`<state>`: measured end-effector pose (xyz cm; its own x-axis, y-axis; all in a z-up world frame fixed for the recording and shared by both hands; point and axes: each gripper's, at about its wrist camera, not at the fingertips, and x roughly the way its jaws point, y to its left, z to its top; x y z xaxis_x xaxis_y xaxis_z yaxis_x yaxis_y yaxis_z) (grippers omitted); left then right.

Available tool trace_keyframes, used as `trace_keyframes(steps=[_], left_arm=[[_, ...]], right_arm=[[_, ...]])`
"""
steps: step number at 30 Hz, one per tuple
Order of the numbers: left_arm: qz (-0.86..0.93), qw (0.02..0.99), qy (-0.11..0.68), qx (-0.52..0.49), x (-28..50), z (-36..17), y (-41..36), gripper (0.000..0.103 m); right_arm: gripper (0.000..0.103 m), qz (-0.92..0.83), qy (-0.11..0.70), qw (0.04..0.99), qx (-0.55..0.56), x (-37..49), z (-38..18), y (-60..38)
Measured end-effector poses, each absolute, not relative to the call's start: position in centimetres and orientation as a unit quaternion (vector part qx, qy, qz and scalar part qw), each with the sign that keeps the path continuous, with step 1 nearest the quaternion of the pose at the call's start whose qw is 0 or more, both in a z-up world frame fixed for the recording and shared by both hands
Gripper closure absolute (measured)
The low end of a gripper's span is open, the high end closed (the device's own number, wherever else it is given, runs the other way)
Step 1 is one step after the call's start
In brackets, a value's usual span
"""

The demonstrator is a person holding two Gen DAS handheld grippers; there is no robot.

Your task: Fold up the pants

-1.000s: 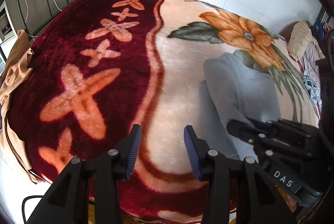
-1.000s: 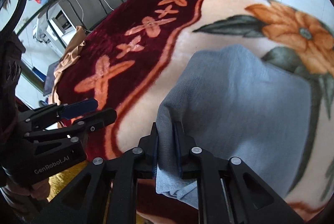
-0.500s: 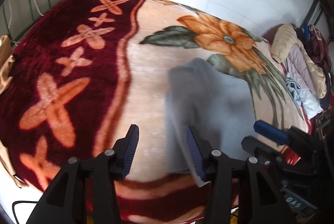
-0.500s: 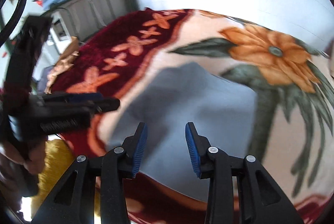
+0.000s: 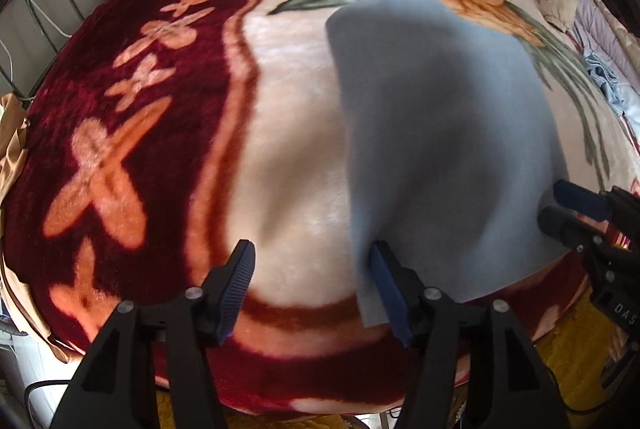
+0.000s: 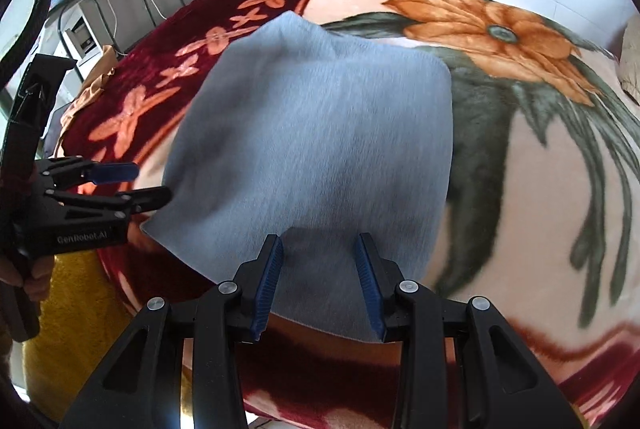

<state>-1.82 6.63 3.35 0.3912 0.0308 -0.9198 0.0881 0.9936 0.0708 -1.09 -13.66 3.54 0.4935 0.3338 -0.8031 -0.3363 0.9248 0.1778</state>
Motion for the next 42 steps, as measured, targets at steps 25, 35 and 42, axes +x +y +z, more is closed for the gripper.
trace_keyframes(steps=[25,35,42], left_arm=[[-0.074,0.825,0.56,0.032,-2.9,3.1,4.9,0.037],[-0.089,0.847,0.523,0.0,-0.7,6.2,5.2,0.037],[-0.085,0.843,0.532,-0.008,3.3,4.6,4.5,0.032]], right_arm=[[0.059,0.164,0.494,0.854,0.015,-2.6,2.6,-16.5],[0.034,0.117,0.433,0.89,0.076,-0.3,6.1,-19.2],[0.034,0.127,0.473,0.864,0.116,3.7,2.6,-19.1]])
